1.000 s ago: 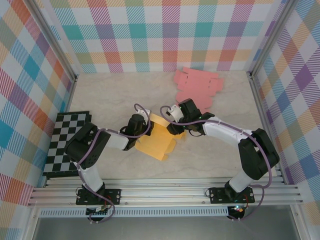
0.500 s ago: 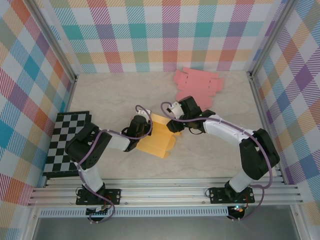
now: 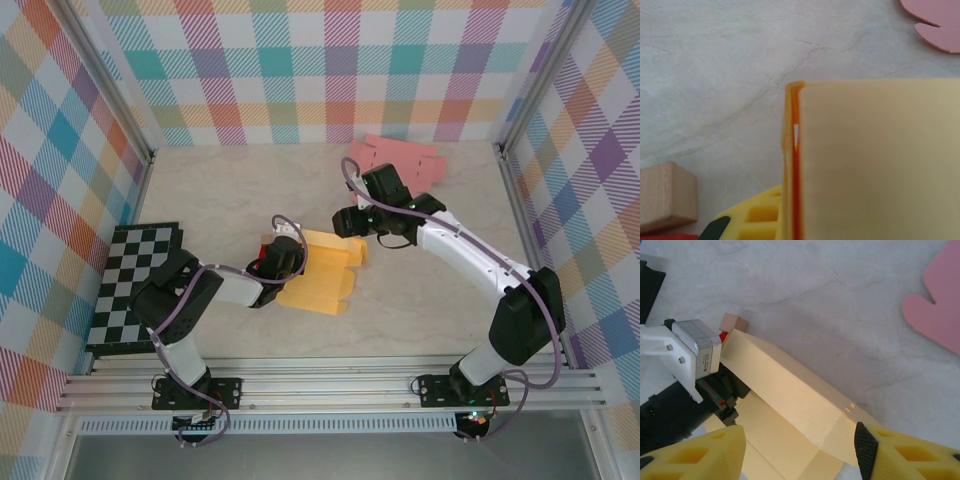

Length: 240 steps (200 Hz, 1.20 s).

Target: Fold the paper box

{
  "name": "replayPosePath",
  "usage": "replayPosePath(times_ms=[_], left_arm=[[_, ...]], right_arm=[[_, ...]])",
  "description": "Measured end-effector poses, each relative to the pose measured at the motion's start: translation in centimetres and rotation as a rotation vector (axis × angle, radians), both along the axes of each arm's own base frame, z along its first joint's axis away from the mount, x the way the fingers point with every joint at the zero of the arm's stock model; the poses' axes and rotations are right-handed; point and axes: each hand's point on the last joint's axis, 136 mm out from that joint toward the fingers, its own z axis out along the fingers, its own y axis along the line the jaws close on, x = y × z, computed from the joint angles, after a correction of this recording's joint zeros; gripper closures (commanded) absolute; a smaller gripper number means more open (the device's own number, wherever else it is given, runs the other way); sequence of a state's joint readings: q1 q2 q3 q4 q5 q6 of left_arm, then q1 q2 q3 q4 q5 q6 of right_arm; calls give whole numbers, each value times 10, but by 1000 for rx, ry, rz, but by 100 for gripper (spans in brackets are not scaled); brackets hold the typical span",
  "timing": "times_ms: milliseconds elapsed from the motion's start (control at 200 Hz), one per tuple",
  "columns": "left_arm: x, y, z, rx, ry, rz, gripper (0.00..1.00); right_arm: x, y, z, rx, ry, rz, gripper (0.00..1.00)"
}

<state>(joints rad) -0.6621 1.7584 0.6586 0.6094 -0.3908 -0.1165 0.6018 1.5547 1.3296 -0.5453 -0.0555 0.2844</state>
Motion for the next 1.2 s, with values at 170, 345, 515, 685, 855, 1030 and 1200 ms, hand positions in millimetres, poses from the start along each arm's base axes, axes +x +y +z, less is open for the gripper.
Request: replayPosePath(times_ms=[170,345,515,685,855,1030,1200], left_arm=[[-5,2,-1,2,16,27,100],[-7,4,-1,-2,26,45,100],[-8,3,-1,0,33,50,100],[-8,3,-1,-1,35,51,100],[-8,5,-2,4,42,65,100],[-7,9,-2,9,42,89,100],[-7,11,-2,9,46,110,100]], right_arm=[[-8,0,-30,41,120,-83,41],[-14,-3,-61,52,209,-146,42],[-12,1,-75,89,258,-175,43],[-5,12,-74,145,259,-164,43],[-2,19,-72,189,271,-163,44],[0,20,-75,246,299,-195,67],[1,17,-79,260,316,-230,77]])
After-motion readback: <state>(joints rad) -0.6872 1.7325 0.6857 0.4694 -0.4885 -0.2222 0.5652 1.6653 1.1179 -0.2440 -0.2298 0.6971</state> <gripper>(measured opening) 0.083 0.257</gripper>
